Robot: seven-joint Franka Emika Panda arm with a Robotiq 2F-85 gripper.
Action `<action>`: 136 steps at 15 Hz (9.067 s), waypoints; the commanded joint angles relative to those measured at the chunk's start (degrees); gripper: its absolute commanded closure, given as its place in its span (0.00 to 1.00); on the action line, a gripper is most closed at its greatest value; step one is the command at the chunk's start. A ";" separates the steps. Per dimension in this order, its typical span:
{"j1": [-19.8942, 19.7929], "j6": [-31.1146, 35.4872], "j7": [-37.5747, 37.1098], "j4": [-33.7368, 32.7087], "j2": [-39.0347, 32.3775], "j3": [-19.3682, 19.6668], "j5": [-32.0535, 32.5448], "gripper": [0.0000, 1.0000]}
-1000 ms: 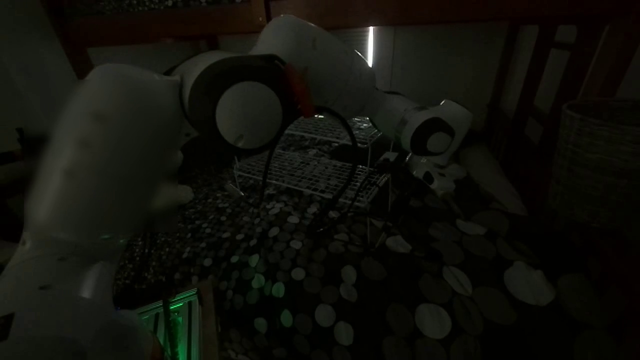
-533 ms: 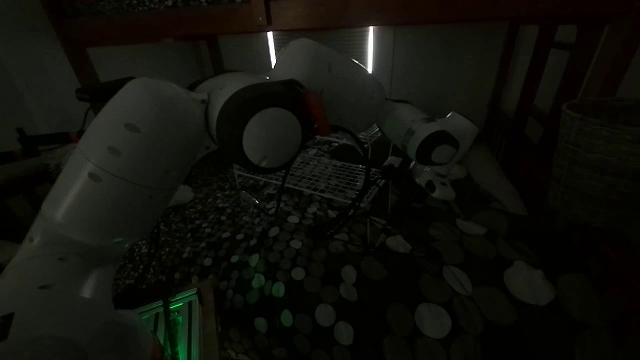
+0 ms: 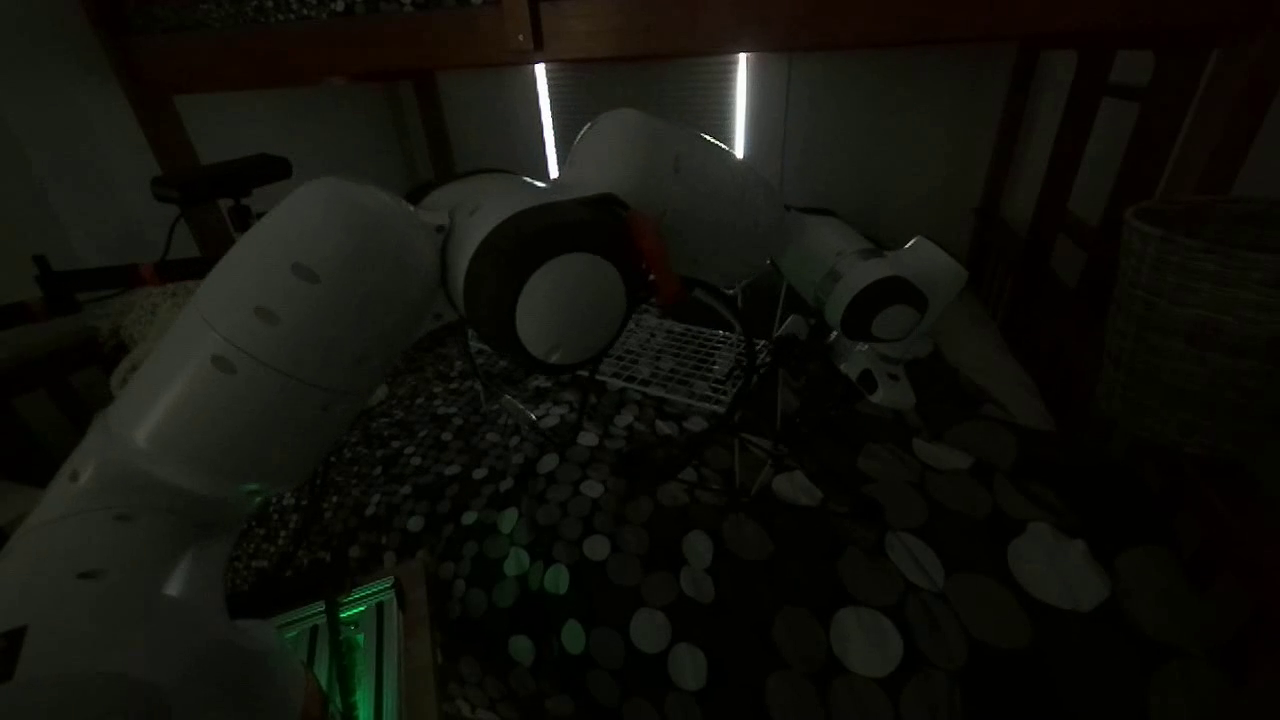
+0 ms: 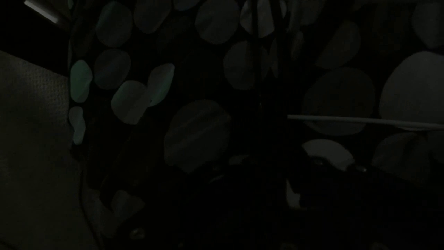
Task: Hang the coat hanger on the top rack
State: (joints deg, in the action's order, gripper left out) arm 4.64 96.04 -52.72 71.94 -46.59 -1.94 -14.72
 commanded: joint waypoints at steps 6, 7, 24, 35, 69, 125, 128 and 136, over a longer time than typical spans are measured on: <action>-1.17 -5.04 1.22 -2.92 0.82 1.80 0.61 0.98; -0.91 -5.21 0.81 -2.72 1.35 2.50 1.52 0.98; 3.46 -20.37 -4.10 4.88 15.29 7.85 20.71 0.98; 3.48 -22.27 -10.52 9.00 20.06 6.19 19.72 0.92; 3.33 -13.36 -40.62 15.63 27.60 1.97 2.18 0.98; -1.71 -7.61 1.15 39.46 59.64 -0.27 31.21 0.00; -1.69 -7.45 2.20 41.85 62.50 -1.86 33.77 0.00; -2.20 -9.12 1.29 40.05 61.63 -3.35 33.41 0.00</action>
State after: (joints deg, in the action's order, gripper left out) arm 3.69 86.95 -51.69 112.12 15.07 -4.19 18.95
